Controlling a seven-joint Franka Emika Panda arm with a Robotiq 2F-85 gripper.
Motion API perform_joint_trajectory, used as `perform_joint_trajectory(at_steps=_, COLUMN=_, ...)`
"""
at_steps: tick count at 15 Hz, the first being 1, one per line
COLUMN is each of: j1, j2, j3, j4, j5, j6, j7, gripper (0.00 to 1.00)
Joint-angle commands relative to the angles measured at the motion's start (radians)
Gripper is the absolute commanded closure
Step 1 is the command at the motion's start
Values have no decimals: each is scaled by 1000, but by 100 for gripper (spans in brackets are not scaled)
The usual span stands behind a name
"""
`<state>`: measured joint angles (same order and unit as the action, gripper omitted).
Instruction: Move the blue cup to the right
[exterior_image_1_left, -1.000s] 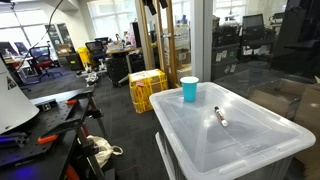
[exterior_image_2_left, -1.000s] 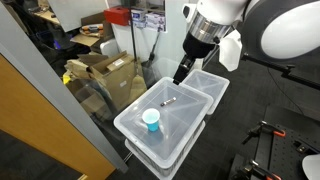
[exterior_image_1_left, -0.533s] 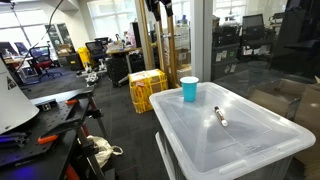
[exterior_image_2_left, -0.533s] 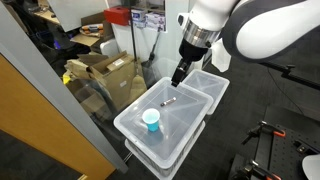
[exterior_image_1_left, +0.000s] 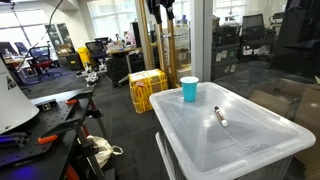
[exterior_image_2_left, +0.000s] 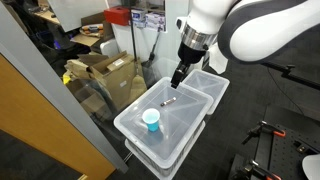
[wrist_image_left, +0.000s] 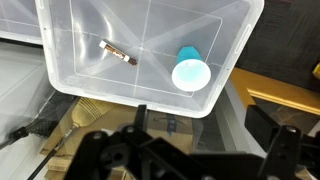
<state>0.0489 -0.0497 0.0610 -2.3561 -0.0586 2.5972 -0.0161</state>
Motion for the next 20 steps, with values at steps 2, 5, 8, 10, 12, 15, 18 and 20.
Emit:
perform_joint_trajectory(at_steps=2, j1=-6, j2=130, j3=-15, j4=98, j5=22, j6=16, j7=-45, gripper=0)
perform_joint_trajectory(at_steps=5, j1=-17, j2=210, j3=-12, j4=152, j5=57, j6=27, j7=-98, gripper=0)
perform_joint_trajectory(at_steps=8, j1=-41, j2=287, j3=2, j4=198, j5=124, j6=46, j7=-177, gripper=0)
perform_joint_trajectory(at_steps=10, j1=-65, j2=340, j3=18, j4=231, j5=186, j6=49, j7=-239, gripper=0)
perform_joint_trajectory(at_steps=12, j1=-93, j2=393, j3=38, j4=266, j5=239, j6=49, j7=-298, gripper=0)
perform_joint_trajectory(at_steps=15, j1=-128, j2=471, j3=63, j4=321, j5=281, j6=62, j7=-345, gripper=0)
perform_joint_trajectory(at_steps=18, j1=-138, j2=541, j3=75, j4=370, j5=275, j6=71, j7=-326, gripper=0)
perform_joint_trajectory(at_steps=20, j1=-130, j2=588, j3=72, j4=404, j5=258, j6=78, j7=-292, gripper=0)
